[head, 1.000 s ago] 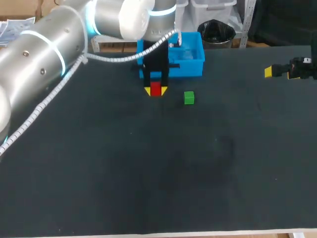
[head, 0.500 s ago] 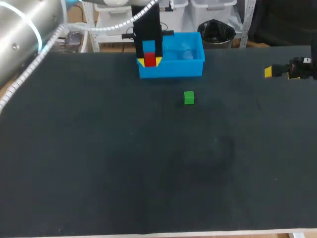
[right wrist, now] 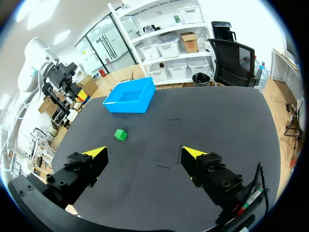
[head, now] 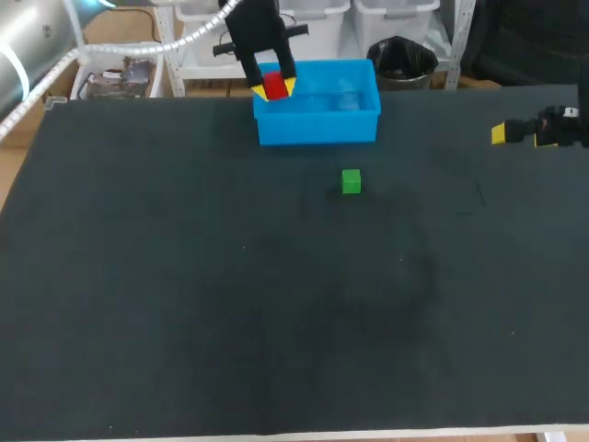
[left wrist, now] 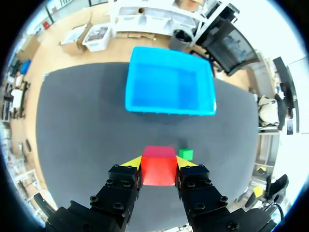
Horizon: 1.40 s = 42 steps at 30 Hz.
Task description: Use the left arm to pick the red cube and place it into the blue plastic box first, then use the right arm to grasp the green cube and put it into the same blue plastic box after the first action is fully finished.
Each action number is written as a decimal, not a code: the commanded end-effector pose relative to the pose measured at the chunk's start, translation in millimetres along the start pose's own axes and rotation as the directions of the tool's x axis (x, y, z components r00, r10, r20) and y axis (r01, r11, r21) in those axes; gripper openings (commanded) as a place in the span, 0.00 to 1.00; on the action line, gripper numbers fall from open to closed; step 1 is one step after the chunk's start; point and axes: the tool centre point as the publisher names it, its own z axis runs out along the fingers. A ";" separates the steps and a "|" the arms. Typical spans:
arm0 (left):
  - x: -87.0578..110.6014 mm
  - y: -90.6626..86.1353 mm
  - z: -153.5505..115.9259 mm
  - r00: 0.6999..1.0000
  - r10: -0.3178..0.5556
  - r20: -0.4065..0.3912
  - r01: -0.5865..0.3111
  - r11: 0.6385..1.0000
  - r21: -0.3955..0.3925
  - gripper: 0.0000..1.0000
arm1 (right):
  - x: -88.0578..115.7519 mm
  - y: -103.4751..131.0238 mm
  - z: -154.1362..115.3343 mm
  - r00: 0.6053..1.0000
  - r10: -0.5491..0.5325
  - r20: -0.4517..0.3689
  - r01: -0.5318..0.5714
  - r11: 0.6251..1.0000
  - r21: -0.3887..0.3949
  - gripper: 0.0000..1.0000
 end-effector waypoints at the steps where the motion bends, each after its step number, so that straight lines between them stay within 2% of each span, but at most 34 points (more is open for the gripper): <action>1: -15.3 0.6 2.0 1.000 0.000 -0.008 0.000 0.996 0.089 0.00 | -0.3 0.6 -0.4 1.000 0.000 -0.001 0.000 1.000 0.003 1.00; 12: -52.9 -25.0 5.1 1.000 -0.006 0.005 0.005 0.992 0.124 0.00 | -0.3 0.6 -0.4 1.000 0.000 -0.001 0.000 1.000 0.003 1.00; 19: -79.2 -33.9 2.4 0.999 -0.021 0.040 0.015 0.992 0.123 0.00 | -0.3 0.6 -0.4 1.000 0.000 -0.001 0.000 1.000 0.003 1.00; 31: -126.6 -31.5 7.6 0.996 -0.067 0.051 0.060 0.991 0.116 0.00 | -0.3 0.6 -0.4 1.000 0.000 -0.001 0.000 1.000 0.003 1.00; 42: -160.2 -20.1 33.7 0.992 -0.124 0.005 0.122 0.986 0.113 0.00 | -0.3 0.6 -0.4 1.000 0.000 -0.001 0.000 1.000 0.003 1.00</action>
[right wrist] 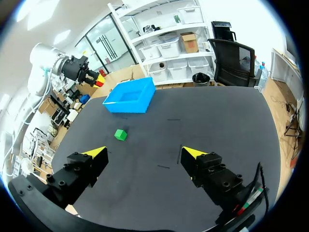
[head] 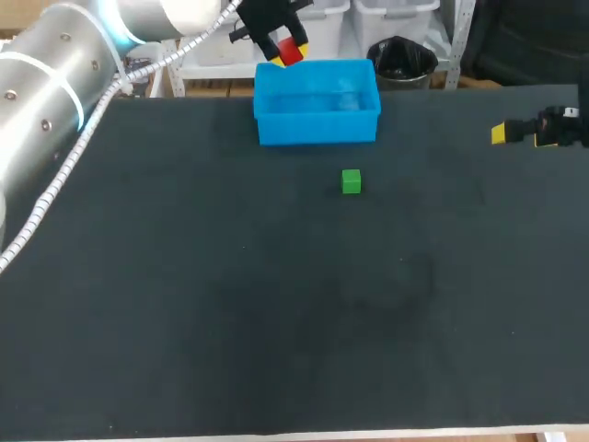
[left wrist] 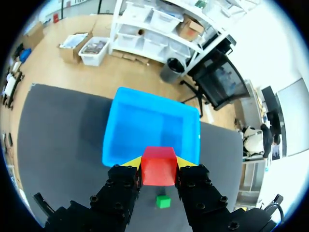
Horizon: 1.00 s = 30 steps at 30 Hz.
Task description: Use the left arm to pick the red cube and place it into the blue plastic box first, then use the right arm to grasp the green cube and put it into the same blue plastic box after the first action is fully finished.
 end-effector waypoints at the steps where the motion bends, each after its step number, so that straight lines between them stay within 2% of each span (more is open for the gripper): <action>1: -61.9 -3.0 23.5 0.972 -0.021 -0.233 0.018 1.000 -0.016 0.00 | -0.3 0.6 -0.4 1.000 0.000 -0.001 0.000 1.000 0.003 1.00; 12: -90.7 16.5 57.3 0.960 -0.101 -0.263 0.091 0.995 -0.050 0.00 | -0.3 0.6 -0.4 1.000 0.000 -0.001 0.000 1.000 0.003 1.00; 23: -92.3 24.3 67.9 0.951 -0.124 -0.282 0.109 0.992 -0.067 0.00 | -0.3 0.6 -0.4 1.000 0.000 -0.001 0.000 1.000 0.003 1.00; 24: -92.3 24.6 68.1 0.951 -0.123 -0.283 0.108 0.992 -0.069 0.24 | -0.3 0.6 -0.4 1.000 0.000 -0.001 0.000 1.000 0.003 1.00; 25: -92.2 24.8 68.1 0.951 -0.123 -0.284 0.108 0.992 -0.070 0.42 | -0.3 0.6 -0.4 1.000 0.000 -0.001 0.000 1.000 0.003 1.00; 26: -92.6 25.8 68.3 0.950 -0.124 -0.285 0.108 0.992 -0.071 1.00 | -0.3 0.6 -0.4 1.000 0.000 -0.001 0.000 1.000 0.003 1.00; 30: -92.1 28.7 66.9 0.949 -0.132 -0.286 0.115 0.991 -0.073 1.00 | -0.3 0.6 -0.4 1.000 0.000 -0.001 0.000 1.000 0.003 1.00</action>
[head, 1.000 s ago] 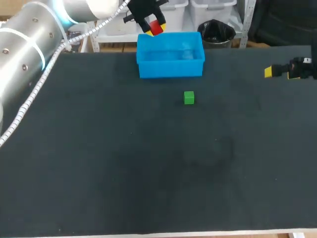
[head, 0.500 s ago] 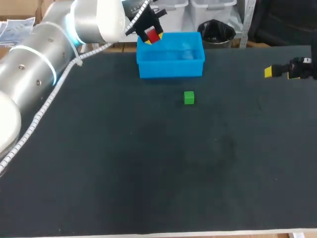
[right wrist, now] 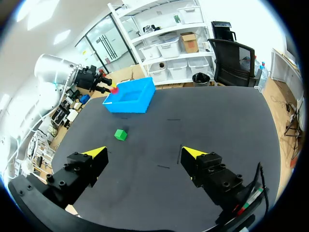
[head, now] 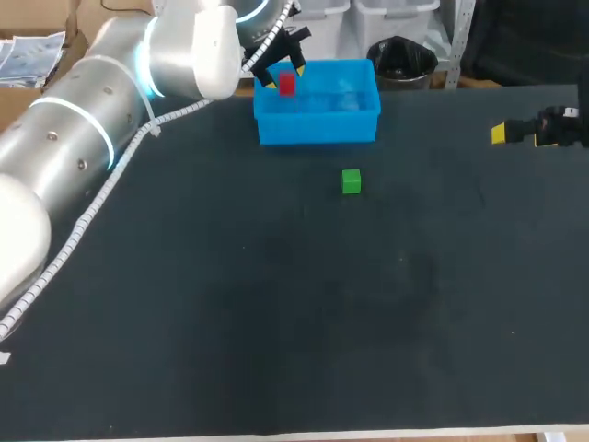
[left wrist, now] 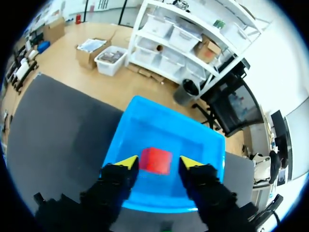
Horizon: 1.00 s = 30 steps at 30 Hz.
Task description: Use the left arm to pick the red cube and place it into the blue plastic box first, then use the right arm to grasp the green cube and put it into the same blue plastic box after the first action is fully finished.
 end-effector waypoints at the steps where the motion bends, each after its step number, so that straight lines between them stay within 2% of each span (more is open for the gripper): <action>1: -61.9 -8.4 14.2 0.881 -0.003 -0.474 -0.005 1.000 -0.015 1.00 | -0.3 0.6 -0.4 1.000 0.000 -0.001 0.000 1.000 0.003 1.00; 4: -57.4 -6.4 7.5 0.887 0.009 -0.462 -0.020 1.000 -0.019 1.00 | -0.3 0.6 -0.4 1.000 0.000 -0.001 0.000 1.000 0.003 1.00; 8: -44.4 -2.2 -16.4 0.898 0.058 -0.435 -0.057 0.998 0.016 1.00 | -0.3 0.6 -0.4 1.000 0.000 -0.001 0.000 1.000 0.003 1.00; 16: -6.8 10.9 -87.8 0.921 0.199 -0.334 -0.170 0.979 0.115 1.00 | -0.3 0.6 -0.4 1.000 0.000 -0.001 0.000 1.000 0.003 1.00; 20: 18.1 19.7 -115.8 0.928 0.236 -0.288 -0.213 0.971 0.110 1.00 | -0.3 0.6 -0.4 1.000 0.000 -0.001 0.000 1.000 0.003 1.00; 30: 18.1 19.7 -115.8 0.928 0.236 -0.288 -0.213 0.971 0.110 1.00 | -0.3 0.6 -0.4 1.000 0.000 -0.001 0.000 1.000 0.003 1.00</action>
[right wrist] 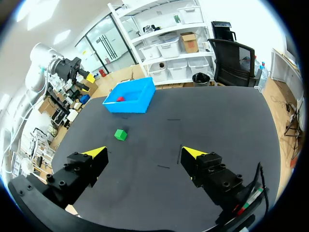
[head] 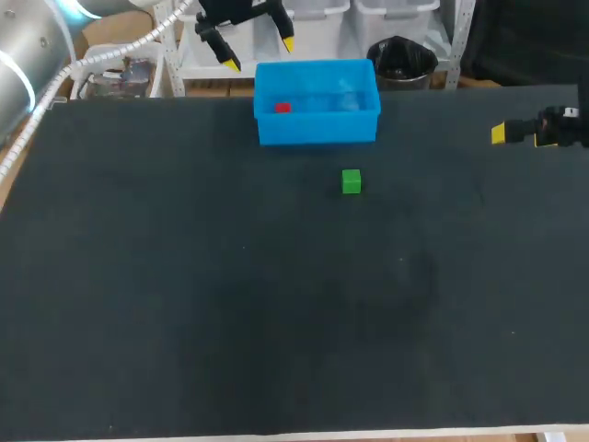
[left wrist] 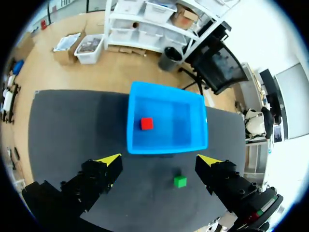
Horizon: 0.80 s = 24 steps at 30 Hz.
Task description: Use the left arm to pick the red cube and place it into the blue plastic box first, then use the right arm to grasp the green cube and put it into the same blue plastic box after the first action is fully finished.
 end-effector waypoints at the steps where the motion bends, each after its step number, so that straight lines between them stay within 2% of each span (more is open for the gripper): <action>1: 5.2 1.2 -0.1 1.000 0.000 0.013 0.000 1.000 0.004 1.00 | -0.3 0.6 -0.4 1.000 0.001 -0.001 0.000 1.000 0.003 1.00; 15: 5.2 1.2 -0.1 1.000 0.000 0.013 0.000 1.000 0.004 1.00 | -0.3 0.6 -0.4 1.000 0.001 -0.001 0.000 1.000 0.003 1.00; 17: 6.1 1.3 -5.3 0.997 0.054 0.060 -0.055 0.998 0.005 1.00 | -0.3 0.6 -0.4 1.000 0.001 -0.001 0.000 1.000 0.003 1.00; 19: 7.6 3.0 -10.5 0.982 0.140 0.131 -0.141 0.990 0.000 1.00 | -0.3 0.6 -0.4 1.000 0.001 -0.001 0.000 1.000 0.003 1.00; 21: 10.5 6.0 -14.1 0.966 0.205 0.159 -0.208 0.978 -0.002 1.00 | -0.3 0.6 -0.4 1.000 0.001 -0.001 0.000 1.000 0.003 1.00; 23: 12.4 9.0 -19.4 0.941 0.257 0.222 -0.271 0.962 0.032 1.00 | -0.3 0.6 -0.4 1.000 0.001 -0.001 0.000 1.000 0.003 1.00; 24: 14.4 11.1 -21.2 0.923 0.295 0.249 -0.308 0.951 0.018 1.00 | -0.3 0.6 -0.4 1.000 0.001 -0.001 0.000 1.000 0.003 1.00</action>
